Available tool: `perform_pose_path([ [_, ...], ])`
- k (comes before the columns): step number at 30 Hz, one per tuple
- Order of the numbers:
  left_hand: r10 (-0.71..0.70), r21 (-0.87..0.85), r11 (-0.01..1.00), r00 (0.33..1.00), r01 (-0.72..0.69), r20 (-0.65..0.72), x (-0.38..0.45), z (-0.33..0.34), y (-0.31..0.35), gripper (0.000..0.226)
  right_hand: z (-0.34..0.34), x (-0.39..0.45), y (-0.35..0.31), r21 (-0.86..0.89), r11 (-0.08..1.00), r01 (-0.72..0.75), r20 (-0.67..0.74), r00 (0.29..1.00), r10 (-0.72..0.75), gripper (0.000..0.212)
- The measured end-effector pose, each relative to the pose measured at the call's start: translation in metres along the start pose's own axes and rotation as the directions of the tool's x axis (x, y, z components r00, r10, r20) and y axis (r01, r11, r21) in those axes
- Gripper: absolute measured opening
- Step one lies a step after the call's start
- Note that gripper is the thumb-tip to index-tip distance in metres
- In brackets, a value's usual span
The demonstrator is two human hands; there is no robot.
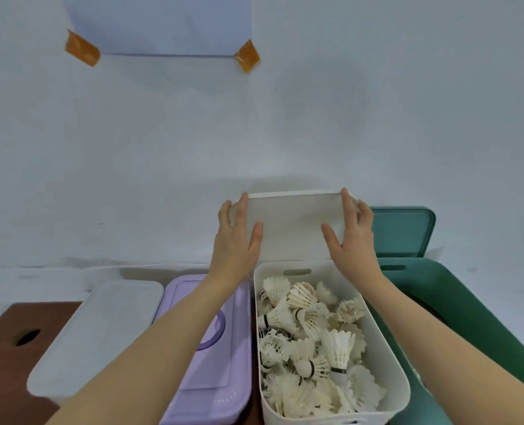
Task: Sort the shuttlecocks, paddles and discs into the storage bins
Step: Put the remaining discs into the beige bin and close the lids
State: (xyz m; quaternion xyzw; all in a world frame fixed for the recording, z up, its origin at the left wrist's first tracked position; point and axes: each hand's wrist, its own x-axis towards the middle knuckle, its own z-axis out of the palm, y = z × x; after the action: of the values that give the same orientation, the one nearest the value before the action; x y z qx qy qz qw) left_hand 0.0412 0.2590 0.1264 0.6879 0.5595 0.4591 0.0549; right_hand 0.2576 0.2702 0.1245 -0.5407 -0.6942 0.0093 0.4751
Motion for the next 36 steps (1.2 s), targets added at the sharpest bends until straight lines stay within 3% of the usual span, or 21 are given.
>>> perform_pose_path([
  [9,0.014,0.020,1.000,0.999,-0.015,0.029,-0.058,-0.017,0.021,0.055,-0.042,-0.066,-0.009,0.070,0.997,-0.039,-0.021,0.999,0.041,0.044],
  [18,-0.002,0.082,0.997,0.992,-0.009,0.129,-0.138,-0.009,0.041,0.067,-0.068,-0.143,0.026,0.067,0.998,-0.005,0.086,0.996,0.000,0.023],
  [21,-0.009,0.138,0.990,0.987,-0.013,0.159,-0.167,0.000,0.042,0.069,-0.078,-0.161,0.042,0.029,0.999,0.034,0.158,0.987,-0.038,0.029],
  [24,-0.075,0.168,0.985,0.975,0.039,0.210,-0.194,0.010,0.042,0.051,-0.085,-0.182,0.062,-0.049,0.982,0.182,0.213,0.963,-0.167,0.036],
  [27,-0.105,0.191,0.980,0.961,0.056,0.257,-0.218,0.023,0.033,0.049,-0.086,-0.203,0.081,-0.105,0.954,0.281,0.247,0.937,-0.249,0.032],
  [32,-0.186,0.202,0.970,0.949,0.137,0.253,-0.248,0.034,0.026,0.054,-0.076,-0.228,0.096,-0.145,0.945,0.291,0.326,0.916,-0.232,0.040],
  [36,-0.179,0.172,0.975,0.957,0.141,0.229,-0.247,0.035,0.026,0.053,-0.076,-0.228,0.099,-0.147,0.948,0.284,0.310,0.923,-0.228,0.045],
])
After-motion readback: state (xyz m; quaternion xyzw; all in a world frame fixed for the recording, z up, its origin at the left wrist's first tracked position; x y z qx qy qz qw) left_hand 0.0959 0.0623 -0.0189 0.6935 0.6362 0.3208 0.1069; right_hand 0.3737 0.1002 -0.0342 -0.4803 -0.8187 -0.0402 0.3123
